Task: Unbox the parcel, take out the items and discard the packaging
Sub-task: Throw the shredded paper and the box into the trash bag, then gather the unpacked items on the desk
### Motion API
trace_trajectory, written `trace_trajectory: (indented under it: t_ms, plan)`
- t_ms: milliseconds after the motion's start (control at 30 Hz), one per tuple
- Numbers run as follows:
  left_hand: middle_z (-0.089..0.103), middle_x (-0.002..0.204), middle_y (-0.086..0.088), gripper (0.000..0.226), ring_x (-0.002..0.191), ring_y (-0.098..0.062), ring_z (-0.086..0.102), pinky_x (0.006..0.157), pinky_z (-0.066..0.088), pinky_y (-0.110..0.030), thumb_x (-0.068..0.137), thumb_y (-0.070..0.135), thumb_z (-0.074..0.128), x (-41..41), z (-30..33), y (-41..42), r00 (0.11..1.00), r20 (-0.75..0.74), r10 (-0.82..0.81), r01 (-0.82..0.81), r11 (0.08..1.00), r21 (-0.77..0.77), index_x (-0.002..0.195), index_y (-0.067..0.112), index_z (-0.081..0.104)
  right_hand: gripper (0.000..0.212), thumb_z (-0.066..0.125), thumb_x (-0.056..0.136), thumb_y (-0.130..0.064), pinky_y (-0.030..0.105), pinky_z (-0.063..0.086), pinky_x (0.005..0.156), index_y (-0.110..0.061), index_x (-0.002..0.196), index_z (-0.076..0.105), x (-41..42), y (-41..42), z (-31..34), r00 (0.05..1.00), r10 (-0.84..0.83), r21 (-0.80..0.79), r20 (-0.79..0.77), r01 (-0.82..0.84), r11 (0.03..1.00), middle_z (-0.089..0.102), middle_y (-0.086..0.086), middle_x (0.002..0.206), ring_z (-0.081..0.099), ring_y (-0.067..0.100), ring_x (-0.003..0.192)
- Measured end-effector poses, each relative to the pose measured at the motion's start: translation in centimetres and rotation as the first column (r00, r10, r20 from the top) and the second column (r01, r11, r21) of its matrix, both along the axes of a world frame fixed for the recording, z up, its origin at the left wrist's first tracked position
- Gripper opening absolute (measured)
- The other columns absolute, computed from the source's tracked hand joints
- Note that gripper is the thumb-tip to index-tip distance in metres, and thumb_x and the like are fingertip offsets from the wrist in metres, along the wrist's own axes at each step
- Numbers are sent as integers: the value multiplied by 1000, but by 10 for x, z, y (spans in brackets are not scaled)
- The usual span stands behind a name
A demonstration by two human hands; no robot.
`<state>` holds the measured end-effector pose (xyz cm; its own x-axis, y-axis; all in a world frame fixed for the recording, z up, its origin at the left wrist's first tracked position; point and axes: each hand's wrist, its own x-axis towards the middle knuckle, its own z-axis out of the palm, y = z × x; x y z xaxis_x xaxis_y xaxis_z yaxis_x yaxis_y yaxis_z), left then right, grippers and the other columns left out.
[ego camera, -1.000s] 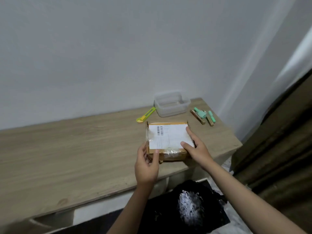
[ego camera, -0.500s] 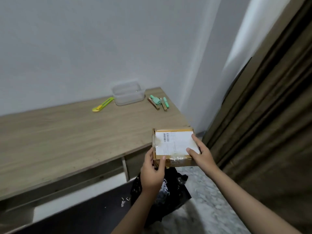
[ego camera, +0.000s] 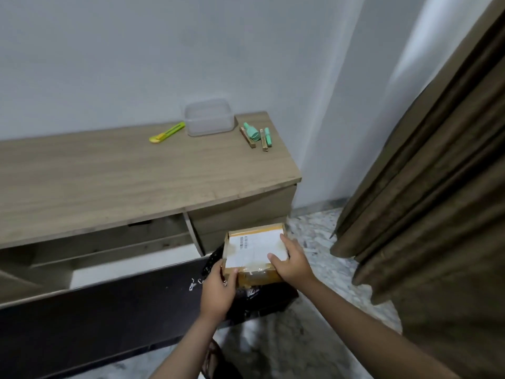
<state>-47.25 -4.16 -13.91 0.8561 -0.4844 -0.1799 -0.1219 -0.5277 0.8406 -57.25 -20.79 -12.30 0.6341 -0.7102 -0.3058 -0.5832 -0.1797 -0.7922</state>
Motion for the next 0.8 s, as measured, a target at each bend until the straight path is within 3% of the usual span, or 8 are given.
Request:
trace_trajectory:
  t_ms: [100, 167, 233, 300, 433, 600, 700, 800]
  plan:
    - [58, 130, -12, 51, 119, -25, 54, 88, 41, -26, 89, 31, 59, 13, -17, -6, 994, -90, -55, 64, 993, 100, 134, 10, 47, 70, 65, 83, -41, 35, 24, 113, -27, 144, 32, 10, -3, -7, 999, 39, 62, -23, -38, 997, 7, 8, 159, 5, 21, 147]
    - [36, 148, -14, 66, 140, -24, 28, 107, 30, -31, 89, 35, 59, 21, -28, -10, 982, -140, -127, 147, 979, 145, 144, 11, 33, 73, 63, 84, -43, 35, 25, 112, -26, 146, 28, 15, -7, -8, 996, 80, 93, -26, -78, 993, 2, 9, 159, 3, 21, 147]
    - [15, 155, -18, 76, 145, -25, 4, 114, 17, -34, 89, 39, 58, 27, -37, -14, 969, -177, -172, 207, 957, 203, 148, 10, 20, 73, 62, 86, -43, 34, 26, 111, -25, 147, 26, 18, -12, -11, 993, 106, 102, -46, -101, 990, 1, 10, 159, 5, 22, 147]
    - [9, 155, -22, 81, 145, -28, -1, 115, 13, -34, 89, 42, 56, 30, -44, -16, 966, -200, -166, 214, 944, 250, 148, 7, 14, 73, 61, 86, -45, 35, 24, 112, -25, 147, 26, 19, -16, -16, 991, 124, 73, -58, -120, 990, 7, 8, 160, 5, 21, 147]
    - [25, 153, -18, 73, 145, -26, 10, 114, 18, -36, 90, 39, 55, 31, -48, -17, 978, -134, -160, 188, 955, 231, 145, 4, 23, 68, 60, 86, -42, 37, 24, 116, -23, 145, 31, 22, -28, -16, 989, 136, 6, -54, -136, 991, 24, 4, 156, 13, 16, 146]
    - [42, 144, -12, 53, 136, -23, 35, 110, 29, -32, 91, 31, 56, 41, -18, -37, 980, 123, -155, 145, 986, 86, 136, 6, 42, 58, 59, 89, -30, 34, 37, 108, -16, 141, 37, 43, -43, 2, 996, 63, -55, 64, -60, 997, 39, 6, 148, 35, 21, 138]
    - [51, 133, -5, 41, 127, -17, 44, 107, 35, -30, 91, 26, 55, 61, 14, -62, 929, 340, -144, 168, 985, -41, 129, 10, 51, 46, 57, 90, -27, 27, 43, 95, -17, 134, 46, 66, -56, 24, 989, -21, -140, 147, 42, 989, 49, 5, 134, 51, 16, 120]
    - [55, 122, -3, 34, 118, -14, 48, 101, 35, -21, 89, 22, 57, 90, 45, -86, 873, 480, -88, 177, 974, -143, 120, 8, 56, 36, 58, 89, -22, 20, 43, 88, -14, 124, 54, 94, -73, 50, 967, -75, -259, 243, 140, 956, 55, 4, 120, 53, 9, 98]
